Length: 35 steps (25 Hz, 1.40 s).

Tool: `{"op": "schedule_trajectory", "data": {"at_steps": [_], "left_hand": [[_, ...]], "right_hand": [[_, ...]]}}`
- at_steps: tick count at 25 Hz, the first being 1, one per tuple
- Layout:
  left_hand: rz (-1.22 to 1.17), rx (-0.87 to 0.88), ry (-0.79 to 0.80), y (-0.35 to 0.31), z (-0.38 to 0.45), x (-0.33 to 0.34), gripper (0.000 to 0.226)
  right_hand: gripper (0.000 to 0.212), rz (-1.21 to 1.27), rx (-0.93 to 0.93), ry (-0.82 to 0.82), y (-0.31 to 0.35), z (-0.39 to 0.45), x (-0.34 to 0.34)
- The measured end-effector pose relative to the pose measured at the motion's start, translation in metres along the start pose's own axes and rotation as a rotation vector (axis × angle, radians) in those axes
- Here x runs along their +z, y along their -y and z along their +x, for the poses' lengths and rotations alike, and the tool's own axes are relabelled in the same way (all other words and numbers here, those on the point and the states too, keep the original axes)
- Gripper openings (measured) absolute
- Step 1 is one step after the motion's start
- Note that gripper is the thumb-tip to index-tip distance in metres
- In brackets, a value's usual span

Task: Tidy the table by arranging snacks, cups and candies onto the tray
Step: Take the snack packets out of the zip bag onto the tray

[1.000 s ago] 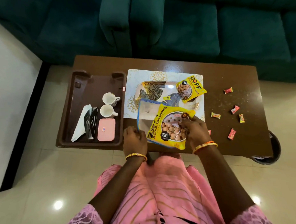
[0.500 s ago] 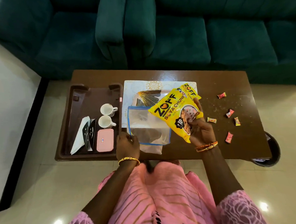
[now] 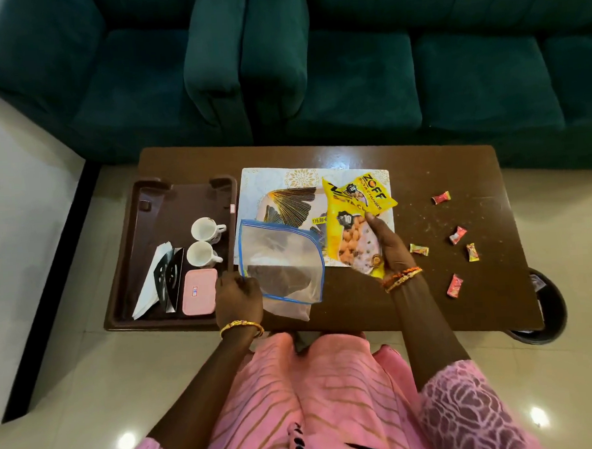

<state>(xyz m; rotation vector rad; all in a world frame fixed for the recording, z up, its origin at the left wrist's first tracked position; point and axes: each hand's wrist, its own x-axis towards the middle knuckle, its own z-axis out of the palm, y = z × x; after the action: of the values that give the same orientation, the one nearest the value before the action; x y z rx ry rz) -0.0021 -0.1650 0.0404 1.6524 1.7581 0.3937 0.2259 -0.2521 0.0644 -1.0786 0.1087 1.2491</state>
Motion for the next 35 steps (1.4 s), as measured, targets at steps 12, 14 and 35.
{"op": "schedule_trajectory", "data": {"at_steps": [12,14,35], "left_hand": [[0.071,-0.062,-0.155,-0.047,-0.005,0.027,0.021],[0.079,-0.067,-0.162,-0.05,-0.007,0.032,0.023],[0.074,-0.134,-0.231,-0.048,-0.004,0.054,0.02]], "right_hand": [[0.011,0.024,0.163,-0.584,0.017,0.087,-0.122],[0.012,-0.045,0.226,-0.572,0.008,0.102,-0.127],[0.074,-1.211,0.217,-0.798,-0.038,0.132,-0.115]]}}
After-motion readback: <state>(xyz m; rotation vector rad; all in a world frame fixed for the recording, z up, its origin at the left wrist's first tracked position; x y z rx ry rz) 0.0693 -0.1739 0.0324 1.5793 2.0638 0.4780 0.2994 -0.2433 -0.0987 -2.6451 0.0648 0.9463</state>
